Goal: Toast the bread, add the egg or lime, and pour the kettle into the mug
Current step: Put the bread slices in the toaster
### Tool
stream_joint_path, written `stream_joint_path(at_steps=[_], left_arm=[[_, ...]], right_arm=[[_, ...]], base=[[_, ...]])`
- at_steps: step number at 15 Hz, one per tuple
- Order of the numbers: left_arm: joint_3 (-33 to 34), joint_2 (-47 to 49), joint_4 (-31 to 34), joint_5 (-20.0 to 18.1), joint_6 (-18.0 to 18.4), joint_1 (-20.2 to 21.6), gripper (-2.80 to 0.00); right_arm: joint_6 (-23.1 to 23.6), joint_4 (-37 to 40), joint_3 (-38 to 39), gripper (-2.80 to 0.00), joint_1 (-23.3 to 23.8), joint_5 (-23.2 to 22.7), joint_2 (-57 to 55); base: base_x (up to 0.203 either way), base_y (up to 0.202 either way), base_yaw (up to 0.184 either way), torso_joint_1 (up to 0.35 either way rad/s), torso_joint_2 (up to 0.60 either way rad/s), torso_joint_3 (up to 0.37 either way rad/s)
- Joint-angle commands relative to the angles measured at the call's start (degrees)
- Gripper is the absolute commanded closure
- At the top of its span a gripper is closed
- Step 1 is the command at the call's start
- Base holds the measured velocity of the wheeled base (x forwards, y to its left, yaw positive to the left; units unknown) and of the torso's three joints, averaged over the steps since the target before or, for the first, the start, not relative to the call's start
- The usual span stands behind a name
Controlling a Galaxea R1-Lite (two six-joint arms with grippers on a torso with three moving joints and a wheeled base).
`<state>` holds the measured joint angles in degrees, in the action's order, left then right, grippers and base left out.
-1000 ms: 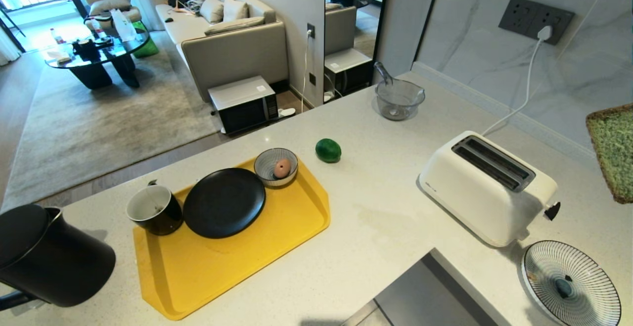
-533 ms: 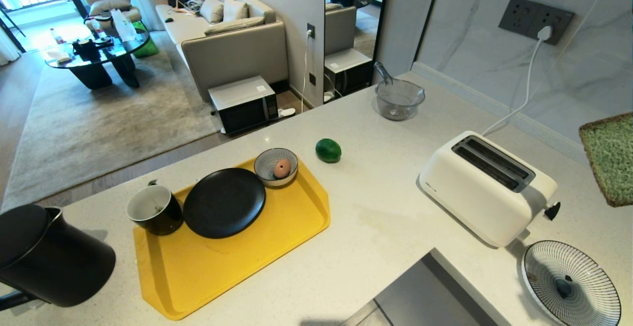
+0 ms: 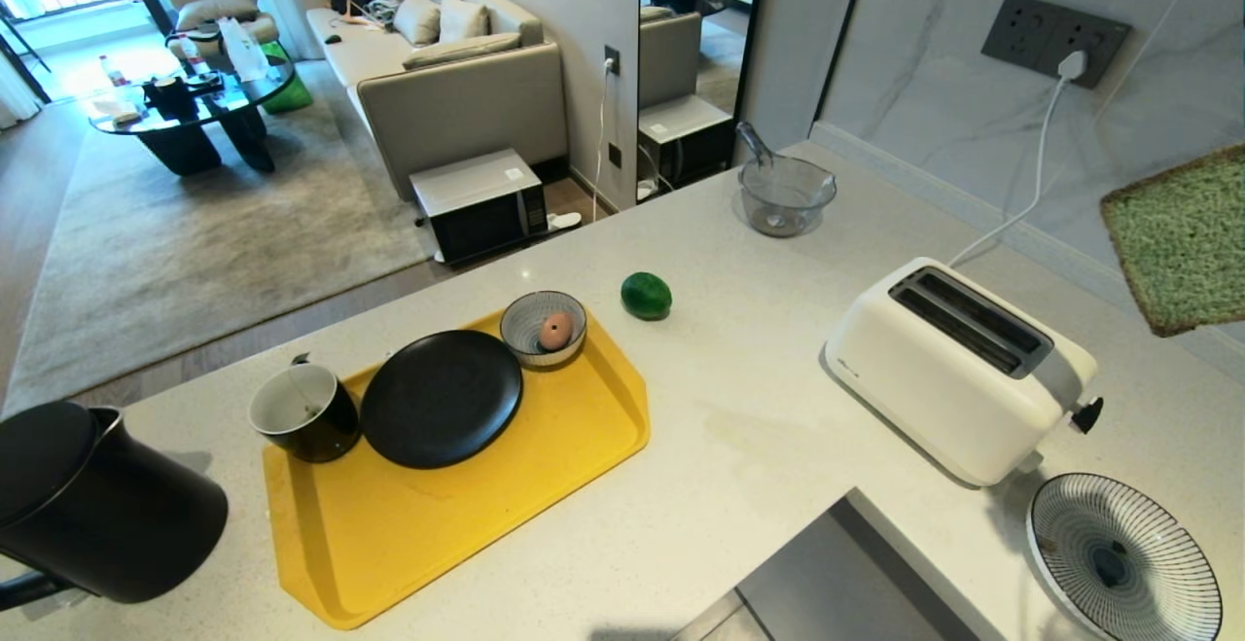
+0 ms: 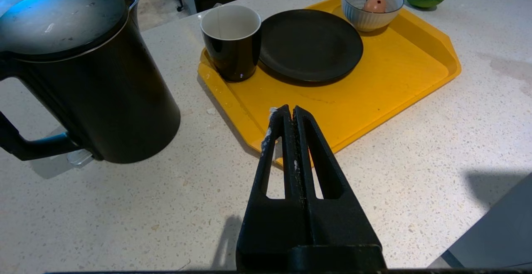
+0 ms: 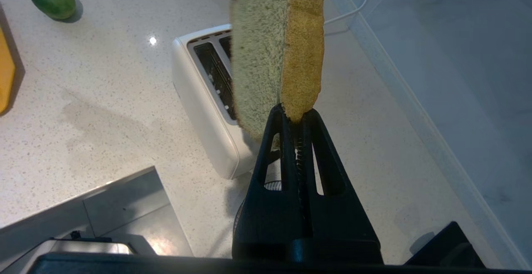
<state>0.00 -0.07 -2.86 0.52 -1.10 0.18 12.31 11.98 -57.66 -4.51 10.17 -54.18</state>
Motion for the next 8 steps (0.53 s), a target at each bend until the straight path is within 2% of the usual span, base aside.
stream_joint_path(at_steps=[1,8], left_arm=[[0.88,-0.1,-0.04,0.0,0.13,0.08,0.0],[0.88,-0.1,-0.04,0.0,0.31,0.02,0.0]], right_arm=[[0.16,0.06,-1.13,0.0,0.15,0.03,-4.0],[0.42,-0.37,-2.65,0.0,4.31,-1.98,-7.82]], base=[[0.0,0.0,0.0,0.0,0.0,0.0],[0.0,0.0,0.0,0.0,0.0,0.0]])
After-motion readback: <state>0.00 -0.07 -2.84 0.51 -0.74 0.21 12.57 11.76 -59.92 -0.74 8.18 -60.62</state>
